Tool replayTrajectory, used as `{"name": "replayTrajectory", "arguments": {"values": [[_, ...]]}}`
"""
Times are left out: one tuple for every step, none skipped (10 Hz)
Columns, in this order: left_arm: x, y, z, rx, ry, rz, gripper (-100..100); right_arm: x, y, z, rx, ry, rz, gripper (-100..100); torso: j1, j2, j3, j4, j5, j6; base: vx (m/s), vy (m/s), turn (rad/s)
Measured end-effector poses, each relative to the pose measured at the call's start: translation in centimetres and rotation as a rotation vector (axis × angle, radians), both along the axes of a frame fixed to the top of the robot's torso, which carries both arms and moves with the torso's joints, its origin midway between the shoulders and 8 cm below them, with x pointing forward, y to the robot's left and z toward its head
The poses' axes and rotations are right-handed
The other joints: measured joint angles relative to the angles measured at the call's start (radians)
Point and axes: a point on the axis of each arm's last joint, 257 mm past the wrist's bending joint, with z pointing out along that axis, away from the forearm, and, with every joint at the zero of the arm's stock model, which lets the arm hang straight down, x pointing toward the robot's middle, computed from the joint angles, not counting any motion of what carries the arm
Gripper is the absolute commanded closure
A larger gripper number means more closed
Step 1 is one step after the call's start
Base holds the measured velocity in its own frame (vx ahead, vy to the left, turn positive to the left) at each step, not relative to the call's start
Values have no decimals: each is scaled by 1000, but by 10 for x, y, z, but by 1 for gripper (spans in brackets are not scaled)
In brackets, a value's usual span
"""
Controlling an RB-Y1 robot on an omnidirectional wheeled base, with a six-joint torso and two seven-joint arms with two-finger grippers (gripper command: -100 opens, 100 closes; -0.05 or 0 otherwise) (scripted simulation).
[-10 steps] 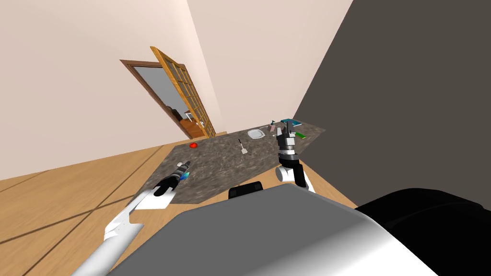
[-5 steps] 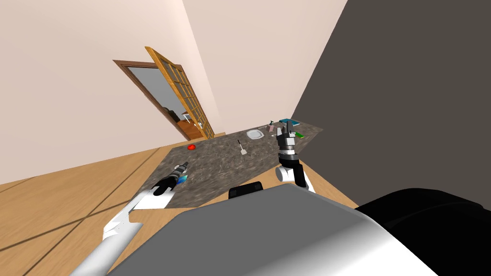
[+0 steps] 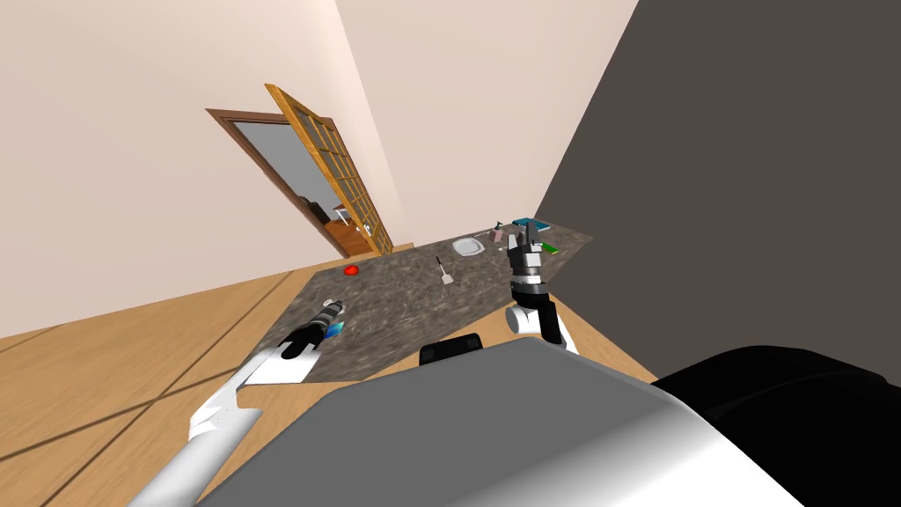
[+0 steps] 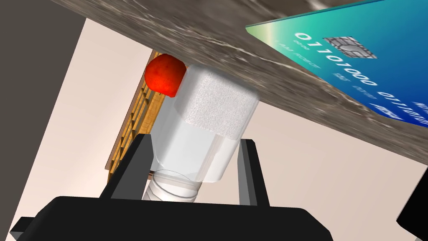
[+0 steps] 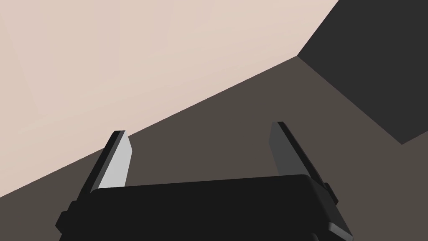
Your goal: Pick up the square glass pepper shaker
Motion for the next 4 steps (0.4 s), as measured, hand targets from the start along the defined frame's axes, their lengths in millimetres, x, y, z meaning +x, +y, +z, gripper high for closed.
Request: {"name": "replayTrajectory", "arguments": {"values": [[0, 0, 0, 0, 1, 1, 0, 0, 0, 0, 0, 0, 0, 0, 0, 0, 0, 0, 0, 0, 0, 0, 0], [0, 0, 0, 0, 1, 1, 100, 0, 0, 0, 0, 0, 0, 0, 0, 0, 0, 0, 0, 0, -25, -15, 47], [-1, -1, 2, 0, 2, -3, 100, 0, 0, 0, 0, 0, 0, 0, -1, 2, 1, 0, 0, 0, -16, -10, 18], [-1, -1, 2, 0, 3, -2, 0, 0, 0, 0, 0, 0, 0, 0, 0, 2, 1, 1, 0, 0, 0, 0, 0]]}}
